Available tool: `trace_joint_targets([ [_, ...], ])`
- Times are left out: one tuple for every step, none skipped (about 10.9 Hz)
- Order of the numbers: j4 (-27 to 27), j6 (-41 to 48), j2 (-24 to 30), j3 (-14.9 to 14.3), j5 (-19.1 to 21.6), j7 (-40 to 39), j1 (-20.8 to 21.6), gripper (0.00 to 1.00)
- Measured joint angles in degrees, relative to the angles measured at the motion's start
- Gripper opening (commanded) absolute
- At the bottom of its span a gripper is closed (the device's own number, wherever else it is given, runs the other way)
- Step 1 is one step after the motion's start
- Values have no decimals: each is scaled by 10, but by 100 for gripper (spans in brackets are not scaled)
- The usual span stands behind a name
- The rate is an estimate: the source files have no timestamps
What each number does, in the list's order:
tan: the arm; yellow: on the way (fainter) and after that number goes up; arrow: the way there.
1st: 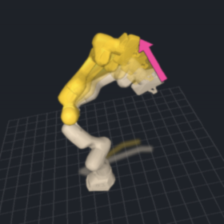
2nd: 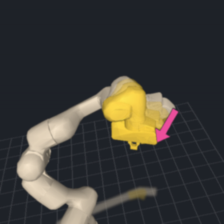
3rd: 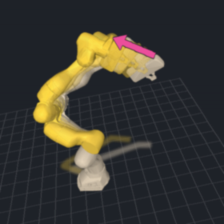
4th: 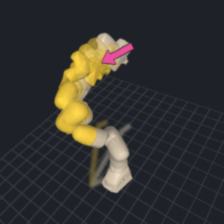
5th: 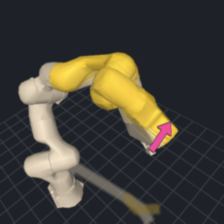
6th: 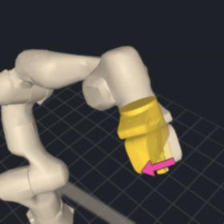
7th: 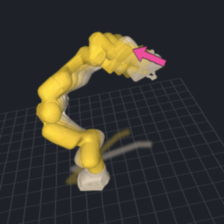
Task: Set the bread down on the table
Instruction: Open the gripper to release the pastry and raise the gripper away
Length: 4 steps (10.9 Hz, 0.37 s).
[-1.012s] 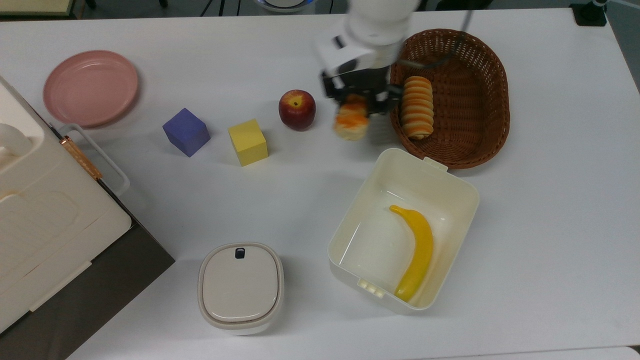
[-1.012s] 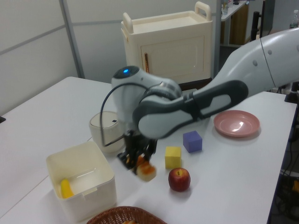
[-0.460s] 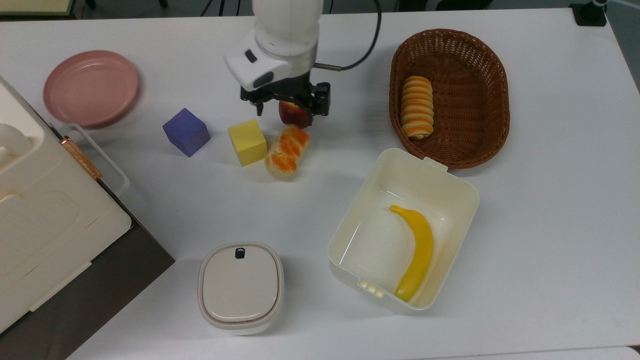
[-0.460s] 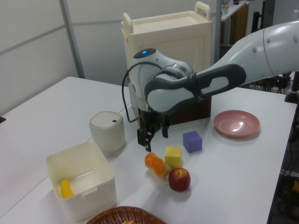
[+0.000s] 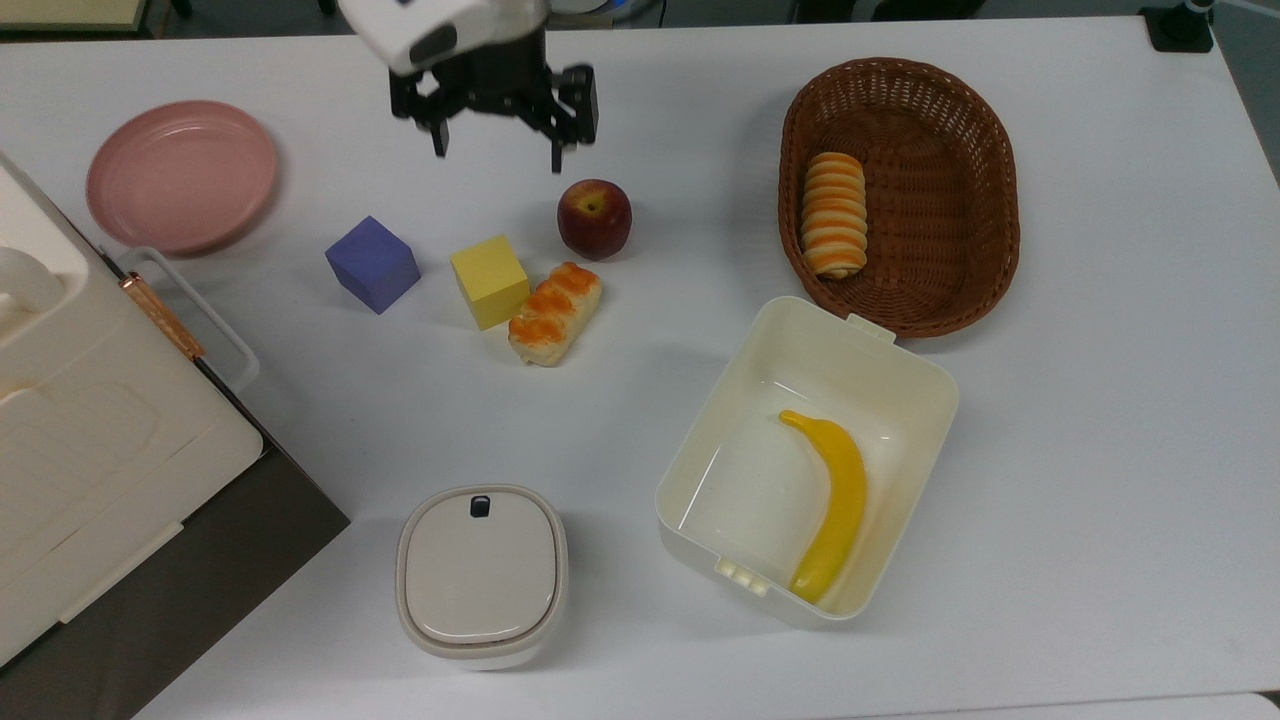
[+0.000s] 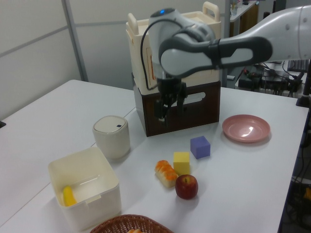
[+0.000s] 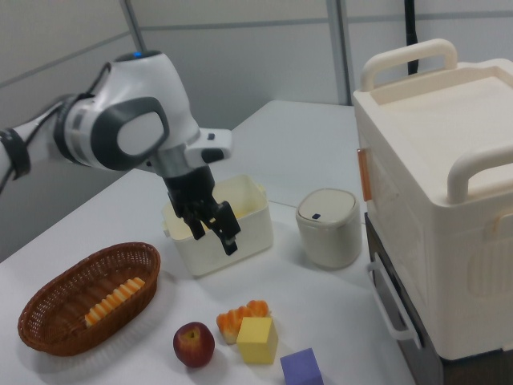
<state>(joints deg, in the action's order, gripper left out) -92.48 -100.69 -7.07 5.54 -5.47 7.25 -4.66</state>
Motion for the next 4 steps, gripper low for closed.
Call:
trace_joint_targets([
  [1,7,13,2,0,0,1,100],
  [1,23,25,4,1,0,2,100],
  [2,36,36,4,7,0,3,100],
  [2,42,46,5,13,0,4,100],
])
